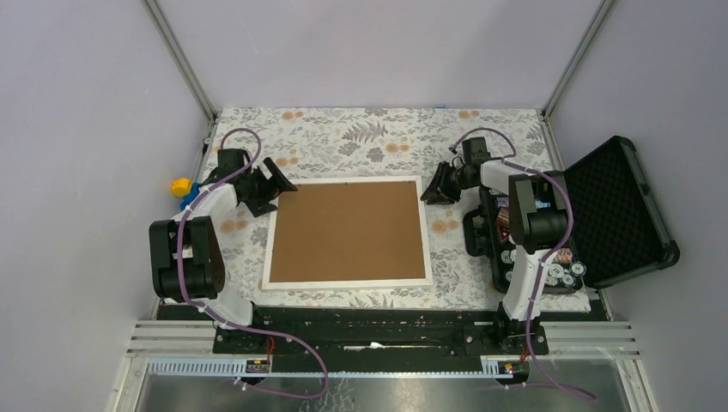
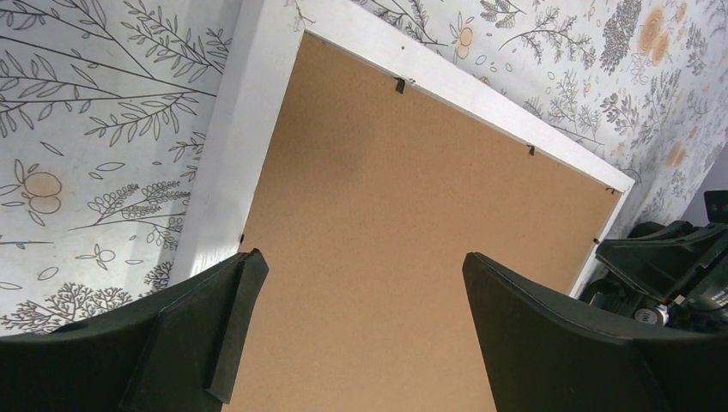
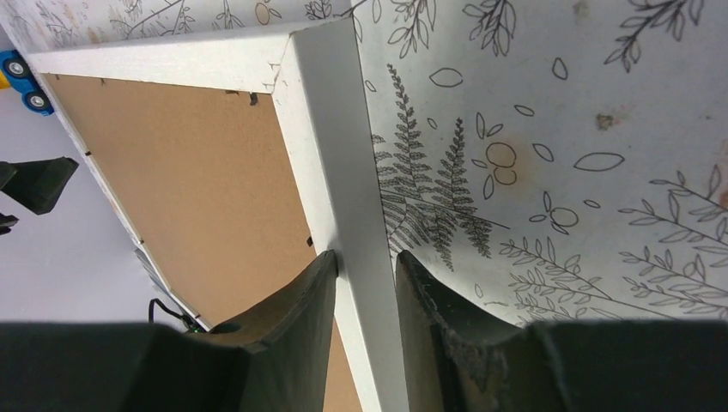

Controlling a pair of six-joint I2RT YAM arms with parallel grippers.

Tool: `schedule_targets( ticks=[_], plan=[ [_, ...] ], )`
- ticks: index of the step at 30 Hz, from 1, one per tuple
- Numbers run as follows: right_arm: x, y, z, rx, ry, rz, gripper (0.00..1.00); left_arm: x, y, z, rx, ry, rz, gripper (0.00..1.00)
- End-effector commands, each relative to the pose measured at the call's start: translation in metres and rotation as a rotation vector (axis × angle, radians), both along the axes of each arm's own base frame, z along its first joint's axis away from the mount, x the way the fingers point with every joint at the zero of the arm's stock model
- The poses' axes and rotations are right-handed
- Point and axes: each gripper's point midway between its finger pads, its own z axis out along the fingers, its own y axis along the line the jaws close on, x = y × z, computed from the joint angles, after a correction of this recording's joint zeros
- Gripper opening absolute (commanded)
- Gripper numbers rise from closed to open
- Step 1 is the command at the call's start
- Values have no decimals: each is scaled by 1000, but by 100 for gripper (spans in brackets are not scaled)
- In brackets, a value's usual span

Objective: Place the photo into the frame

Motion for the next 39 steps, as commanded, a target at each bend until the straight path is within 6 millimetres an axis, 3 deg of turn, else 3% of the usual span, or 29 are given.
schedule_targets(
  ticks=[1,11,17,27,29,31,34,39],
  plan=[
    [5,14,0,24,-11,33,38,7,-6,2,-36,-32,-11,96],
    [11,20,-8,4,-9,35,38,6,-12,-5,-75,-10,-23,96],
    [5,25,-19,-49,11,62,37,6,-13,-4,-86,-15,-25,95],
    [-3,26,-35,-281,27,153,38,4,-16,-25,-113,48,-30,95],
    [-4,26,-35,-291,28,160,38,6,-18,-17,-119,24,-49,95],
    [-5,25,-35,-297,29,160,38,11,-19,4,-106,-59,-71,95],
    [-6,25,-35,-298,30,160,38,11,-3,43,10,-186,-40,97],
    [-4,26,-38,-283,33,164,38,-6,63,51,313,-162,223,99]
  ],
)
